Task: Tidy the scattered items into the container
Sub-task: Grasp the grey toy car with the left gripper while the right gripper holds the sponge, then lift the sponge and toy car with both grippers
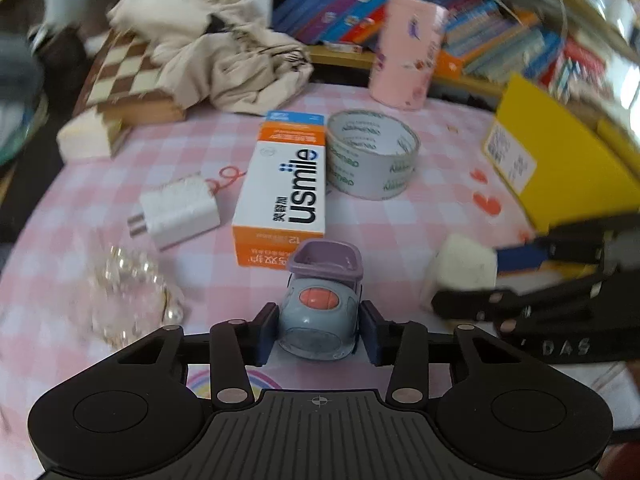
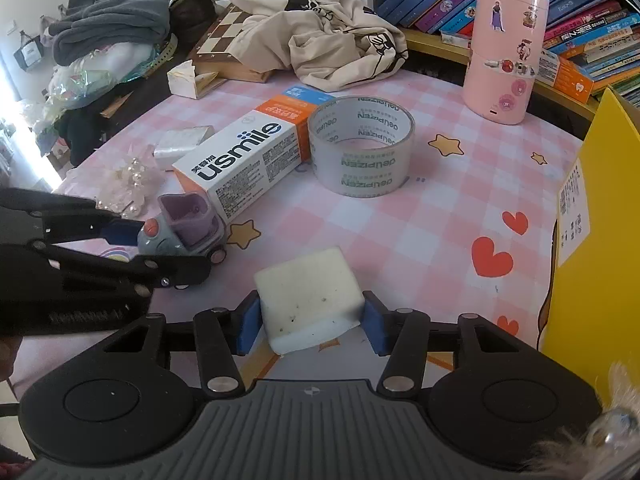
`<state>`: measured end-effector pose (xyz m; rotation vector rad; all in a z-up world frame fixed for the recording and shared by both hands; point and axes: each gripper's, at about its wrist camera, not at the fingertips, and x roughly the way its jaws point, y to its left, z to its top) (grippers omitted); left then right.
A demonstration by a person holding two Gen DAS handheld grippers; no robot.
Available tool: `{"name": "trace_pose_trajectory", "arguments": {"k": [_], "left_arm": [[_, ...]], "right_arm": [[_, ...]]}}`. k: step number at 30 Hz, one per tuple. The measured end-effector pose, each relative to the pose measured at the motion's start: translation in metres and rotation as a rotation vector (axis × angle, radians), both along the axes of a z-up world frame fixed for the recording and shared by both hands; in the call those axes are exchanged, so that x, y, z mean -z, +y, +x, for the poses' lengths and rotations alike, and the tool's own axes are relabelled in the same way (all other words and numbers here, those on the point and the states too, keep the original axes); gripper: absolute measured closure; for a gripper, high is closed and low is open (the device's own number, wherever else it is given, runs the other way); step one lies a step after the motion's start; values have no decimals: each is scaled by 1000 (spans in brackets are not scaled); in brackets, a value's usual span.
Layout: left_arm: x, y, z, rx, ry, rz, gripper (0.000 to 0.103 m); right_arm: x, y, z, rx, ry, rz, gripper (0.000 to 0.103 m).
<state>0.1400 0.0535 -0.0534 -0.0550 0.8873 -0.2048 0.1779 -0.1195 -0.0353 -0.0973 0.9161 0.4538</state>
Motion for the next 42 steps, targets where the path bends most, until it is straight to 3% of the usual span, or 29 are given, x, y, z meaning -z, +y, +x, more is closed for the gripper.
{"name": "trace_pose_trajectory", "arguments": {"k": [10,13,29,42], "left_arm": [[-16,27,-19,-135,14,-206,62],[-20,30,-27,-151,10,-237,62],[-48,37,-78,-166,-51,-250,62],[-53,41,-113,-154,-55,-268,62]], "right_arm": [[-15,2,-19,-6,-16,23,54],[-19,2,-26,-3,-20,23,54],[-42,1,-83,-62,-45,13,55],[-46,14,-116,-48,-66,11,55]]}}
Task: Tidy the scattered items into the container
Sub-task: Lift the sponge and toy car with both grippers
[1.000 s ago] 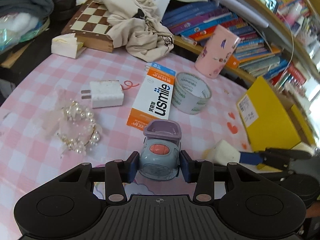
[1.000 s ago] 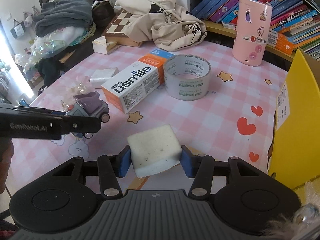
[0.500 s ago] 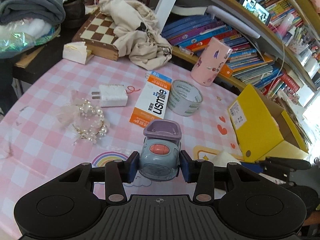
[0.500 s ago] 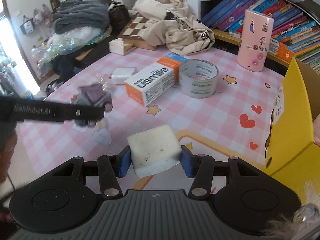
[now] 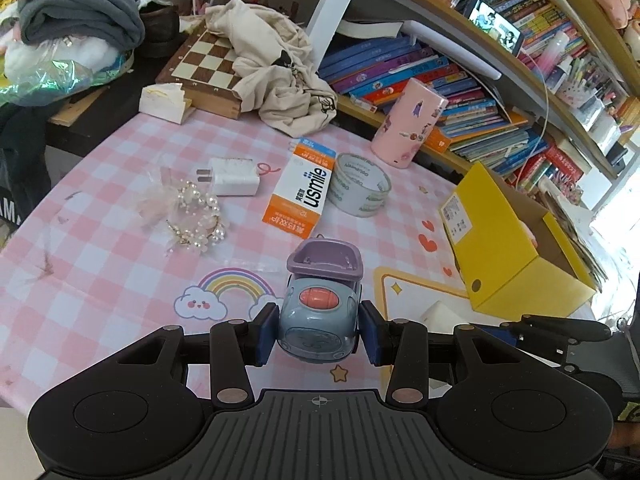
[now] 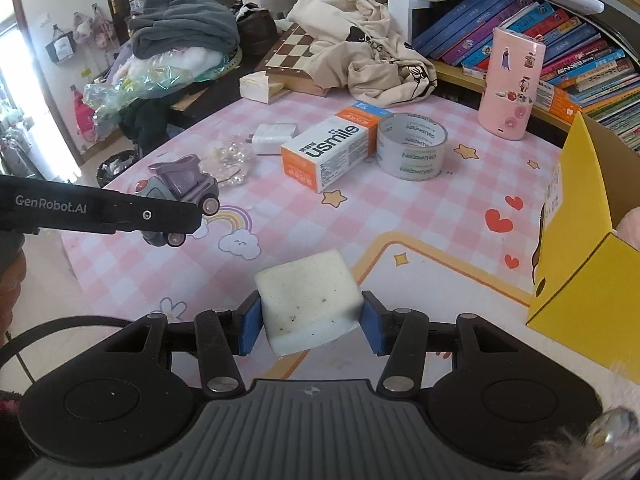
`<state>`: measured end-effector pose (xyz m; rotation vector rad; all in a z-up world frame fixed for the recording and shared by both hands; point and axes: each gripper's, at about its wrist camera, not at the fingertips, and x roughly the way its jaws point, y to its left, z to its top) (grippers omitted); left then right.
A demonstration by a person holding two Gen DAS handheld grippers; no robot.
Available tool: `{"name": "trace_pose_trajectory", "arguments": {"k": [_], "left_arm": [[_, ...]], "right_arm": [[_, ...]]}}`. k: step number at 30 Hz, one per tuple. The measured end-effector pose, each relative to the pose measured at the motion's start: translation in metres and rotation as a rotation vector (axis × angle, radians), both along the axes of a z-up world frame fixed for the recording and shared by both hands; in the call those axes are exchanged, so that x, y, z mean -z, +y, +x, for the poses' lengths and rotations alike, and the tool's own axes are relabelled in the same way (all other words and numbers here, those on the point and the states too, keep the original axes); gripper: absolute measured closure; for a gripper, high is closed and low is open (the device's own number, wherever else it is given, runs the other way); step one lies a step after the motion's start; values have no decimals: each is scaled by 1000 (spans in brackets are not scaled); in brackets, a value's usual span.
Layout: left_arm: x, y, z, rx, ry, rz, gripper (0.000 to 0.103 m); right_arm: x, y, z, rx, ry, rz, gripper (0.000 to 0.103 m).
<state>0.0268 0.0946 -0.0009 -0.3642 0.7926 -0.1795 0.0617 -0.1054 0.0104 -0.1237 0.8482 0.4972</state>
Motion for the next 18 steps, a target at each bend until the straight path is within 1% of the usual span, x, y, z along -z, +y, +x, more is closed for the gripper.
{"name": "trace_pose_trajectory", "arguments": {"k": [10,18], "left_arm": [[-1,1,-14,31,-5,-18,62],[2,-8,-18,67,4,-30,62]], "right_arm": [[-2,3,-17,10,-3,-10,54],[-2,-5,-29,52,14,-18,55]]}}
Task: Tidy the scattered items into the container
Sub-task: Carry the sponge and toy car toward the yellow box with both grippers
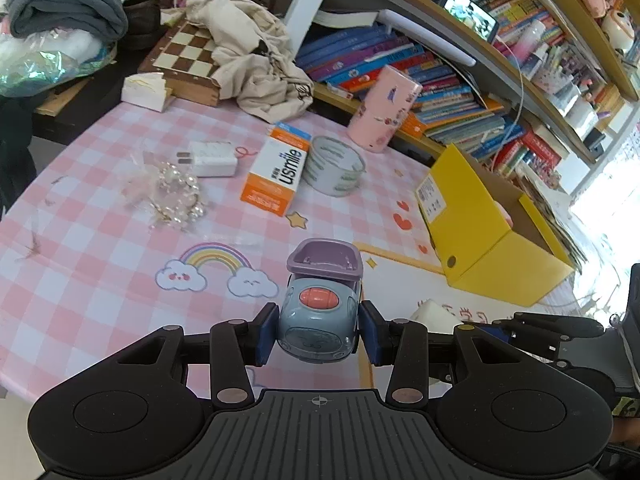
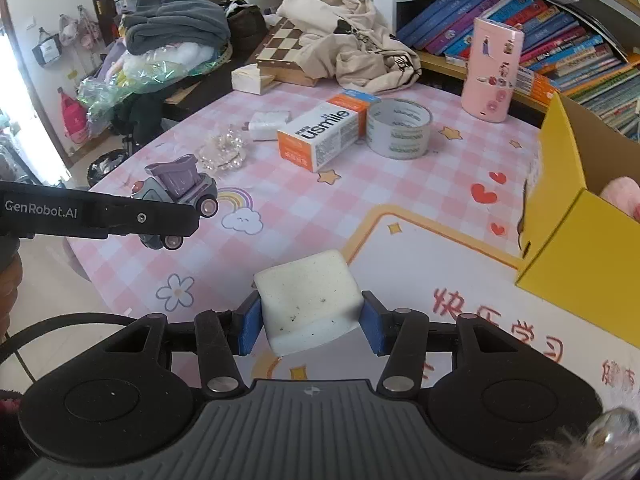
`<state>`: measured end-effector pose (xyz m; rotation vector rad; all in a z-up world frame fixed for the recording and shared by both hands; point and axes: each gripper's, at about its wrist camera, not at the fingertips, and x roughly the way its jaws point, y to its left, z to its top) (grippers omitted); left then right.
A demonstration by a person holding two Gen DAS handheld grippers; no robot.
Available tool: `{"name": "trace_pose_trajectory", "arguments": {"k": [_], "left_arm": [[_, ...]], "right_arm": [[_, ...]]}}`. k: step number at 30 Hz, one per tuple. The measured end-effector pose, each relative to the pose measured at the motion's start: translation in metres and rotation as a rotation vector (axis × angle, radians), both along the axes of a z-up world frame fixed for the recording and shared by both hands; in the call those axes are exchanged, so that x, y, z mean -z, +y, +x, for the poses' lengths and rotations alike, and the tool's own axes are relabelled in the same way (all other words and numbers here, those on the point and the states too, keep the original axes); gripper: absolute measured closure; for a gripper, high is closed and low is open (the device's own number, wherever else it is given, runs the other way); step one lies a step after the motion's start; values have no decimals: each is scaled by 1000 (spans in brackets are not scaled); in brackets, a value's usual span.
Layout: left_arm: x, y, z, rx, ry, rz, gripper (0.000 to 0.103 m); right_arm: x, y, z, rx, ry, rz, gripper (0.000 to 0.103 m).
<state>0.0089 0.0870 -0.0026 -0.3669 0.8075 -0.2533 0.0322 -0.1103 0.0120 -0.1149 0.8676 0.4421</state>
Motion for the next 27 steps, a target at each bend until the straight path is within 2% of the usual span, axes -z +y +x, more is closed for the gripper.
{"name": "trace_pose_trajectory", "arguments": {"k": [17,27], "left_arm": [[3,-39,6,126,9,3,62],[3,-75,16,211,13,2,62]], "right_arm": [[3,-35,-23,126,17,2,55],[3,-72,-32,226,19,8,55]]}}
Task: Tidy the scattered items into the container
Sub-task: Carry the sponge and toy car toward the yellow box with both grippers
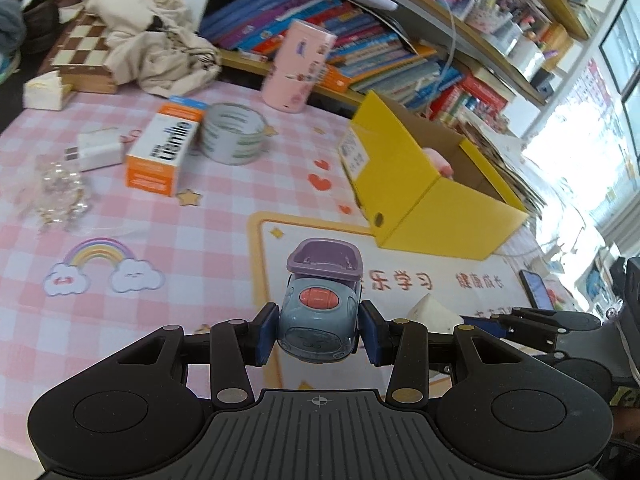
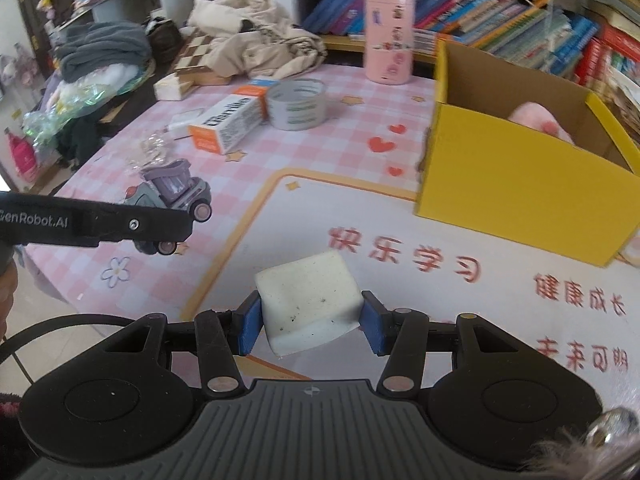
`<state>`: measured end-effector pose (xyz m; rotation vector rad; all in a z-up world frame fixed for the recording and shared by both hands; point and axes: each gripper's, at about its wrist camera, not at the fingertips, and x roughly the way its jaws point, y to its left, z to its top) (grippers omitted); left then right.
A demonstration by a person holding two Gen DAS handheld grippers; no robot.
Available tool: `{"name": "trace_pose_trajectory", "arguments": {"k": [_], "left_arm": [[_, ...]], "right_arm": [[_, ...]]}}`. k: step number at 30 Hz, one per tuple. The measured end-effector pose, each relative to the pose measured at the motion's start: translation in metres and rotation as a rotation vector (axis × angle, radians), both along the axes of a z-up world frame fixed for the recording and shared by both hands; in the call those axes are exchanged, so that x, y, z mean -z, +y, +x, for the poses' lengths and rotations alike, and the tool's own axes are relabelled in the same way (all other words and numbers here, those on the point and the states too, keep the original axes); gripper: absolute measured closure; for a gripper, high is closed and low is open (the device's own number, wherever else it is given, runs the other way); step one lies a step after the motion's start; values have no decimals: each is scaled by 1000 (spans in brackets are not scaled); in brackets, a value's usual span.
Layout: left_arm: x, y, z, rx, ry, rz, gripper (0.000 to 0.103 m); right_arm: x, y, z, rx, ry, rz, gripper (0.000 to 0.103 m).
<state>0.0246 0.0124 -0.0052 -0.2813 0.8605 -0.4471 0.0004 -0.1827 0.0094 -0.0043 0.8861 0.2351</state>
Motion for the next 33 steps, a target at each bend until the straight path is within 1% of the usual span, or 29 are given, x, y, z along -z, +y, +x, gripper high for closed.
{"name": "trace_pose_trajectory", "arguments": {"k": [8,17,33], "left_arm": [[0,-28,6,59,6,0,62],[-5,-58,11,115,-3,5,62],[-12,-105,12,204,-24,41,62]], "right_arm": [[0,-38,-6,113,6,12,55],[-2,-56,-13,121,11,-6,55],[-3,-96,-26,200,7,17,55]]}}
